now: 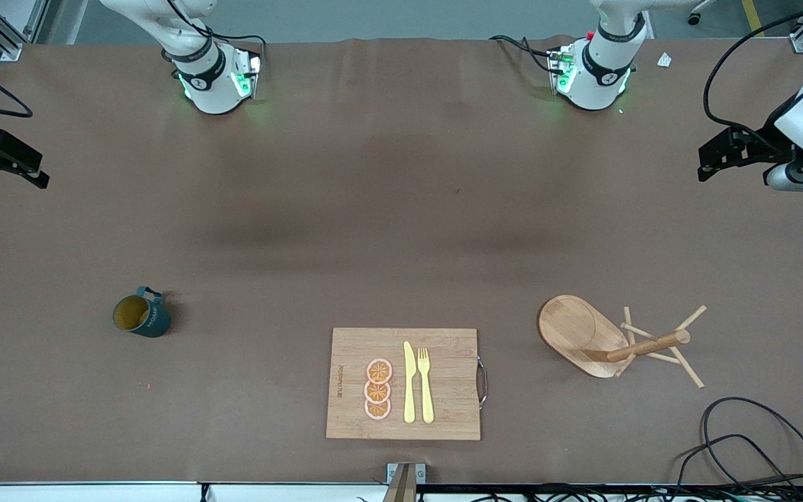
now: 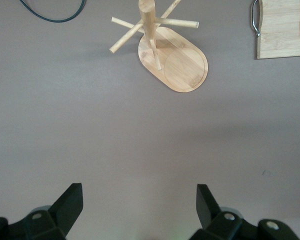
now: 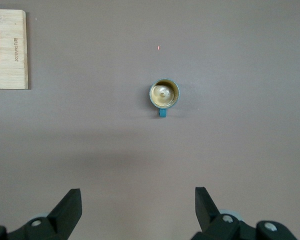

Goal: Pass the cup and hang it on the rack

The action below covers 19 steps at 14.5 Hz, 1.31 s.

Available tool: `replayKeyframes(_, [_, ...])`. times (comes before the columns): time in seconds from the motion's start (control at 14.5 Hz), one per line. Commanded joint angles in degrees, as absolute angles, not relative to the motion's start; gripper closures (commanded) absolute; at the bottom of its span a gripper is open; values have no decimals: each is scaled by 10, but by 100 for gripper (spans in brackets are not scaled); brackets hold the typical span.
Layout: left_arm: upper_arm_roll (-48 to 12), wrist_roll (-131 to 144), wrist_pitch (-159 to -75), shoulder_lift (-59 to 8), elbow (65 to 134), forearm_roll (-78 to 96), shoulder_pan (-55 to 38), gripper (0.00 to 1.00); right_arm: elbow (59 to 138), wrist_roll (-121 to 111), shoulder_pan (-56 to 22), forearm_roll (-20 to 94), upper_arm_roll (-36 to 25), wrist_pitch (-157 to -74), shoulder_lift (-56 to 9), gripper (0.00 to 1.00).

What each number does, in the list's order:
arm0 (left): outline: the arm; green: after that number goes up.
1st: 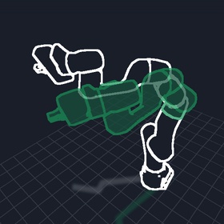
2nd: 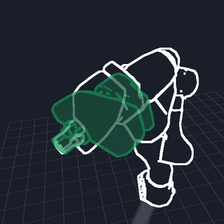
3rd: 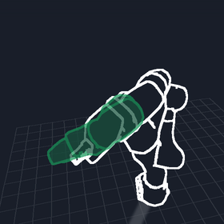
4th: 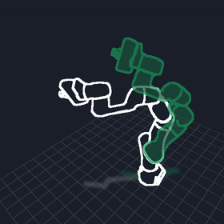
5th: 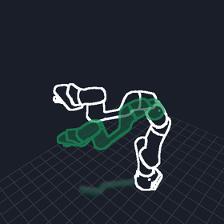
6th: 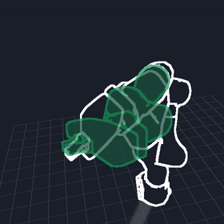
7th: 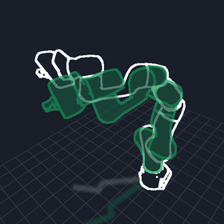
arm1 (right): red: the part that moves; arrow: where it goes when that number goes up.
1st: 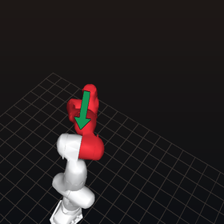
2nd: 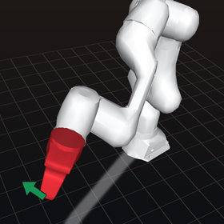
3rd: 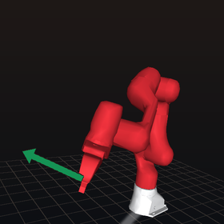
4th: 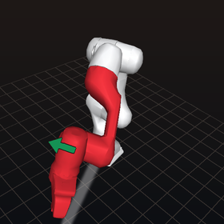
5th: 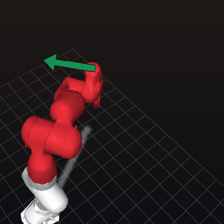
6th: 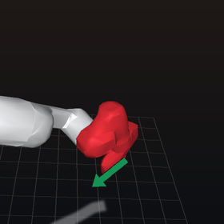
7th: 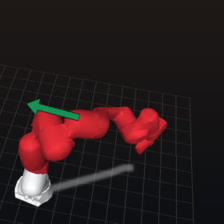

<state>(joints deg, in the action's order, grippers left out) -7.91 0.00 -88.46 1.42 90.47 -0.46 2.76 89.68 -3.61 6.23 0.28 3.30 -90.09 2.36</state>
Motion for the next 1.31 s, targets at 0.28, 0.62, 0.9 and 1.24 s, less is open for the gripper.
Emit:
replayKeyframes(0.28, [-81, -2, -873, 4, 882, -12, 27, 0, 904, -41, 67, 6, 35, -906, 31, 0])
replayKeyframes(0.62, [-80, -4, -869, 2, 882, -5, 30, 0, 904, -41, 68, 6, 35, -905, 31, 0])
replayKeyframes(0.9, [-78, -4, -865, 2, 882, -4, 31, 0, 901, -41, 69, 6, 35, -902, 30, 0])
replayKeyframes(1.24, [-78, -4, -866, -4, 881, -6, 30, 0, 904, -55, 39, 5, 39, -911, -6, 0])
